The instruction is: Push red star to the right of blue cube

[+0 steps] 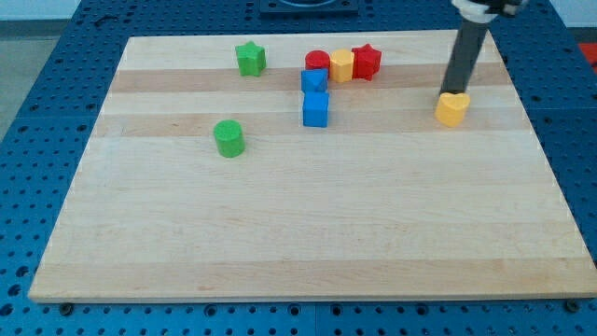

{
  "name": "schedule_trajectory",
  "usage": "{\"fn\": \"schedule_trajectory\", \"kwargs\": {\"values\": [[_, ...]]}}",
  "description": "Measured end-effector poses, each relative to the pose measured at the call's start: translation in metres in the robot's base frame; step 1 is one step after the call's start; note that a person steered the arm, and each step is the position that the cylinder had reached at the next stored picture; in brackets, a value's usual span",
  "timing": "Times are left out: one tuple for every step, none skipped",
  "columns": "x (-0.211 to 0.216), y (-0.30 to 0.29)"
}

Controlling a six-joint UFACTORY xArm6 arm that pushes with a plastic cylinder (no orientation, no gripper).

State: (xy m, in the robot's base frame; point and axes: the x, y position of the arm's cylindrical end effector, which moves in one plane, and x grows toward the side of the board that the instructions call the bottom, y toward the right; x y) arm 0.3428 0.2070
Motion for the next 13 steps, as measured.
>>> {"fn": "schedule_trajectory", "kwargs": {"values": [[-0.022,0.0],[-0.109,-0.008],[-0.15,-0.025],[-0.152,-0.03],[-0.149,-0.041],[-0.133,-0.08],[-0.129,-0.108],[-0.131,-0.109],[-0.1,-0.109],[-0.048,-0.109],[-0.039,-0.109],[-0.025,-0.112],[-0.011,-0.115]]}}
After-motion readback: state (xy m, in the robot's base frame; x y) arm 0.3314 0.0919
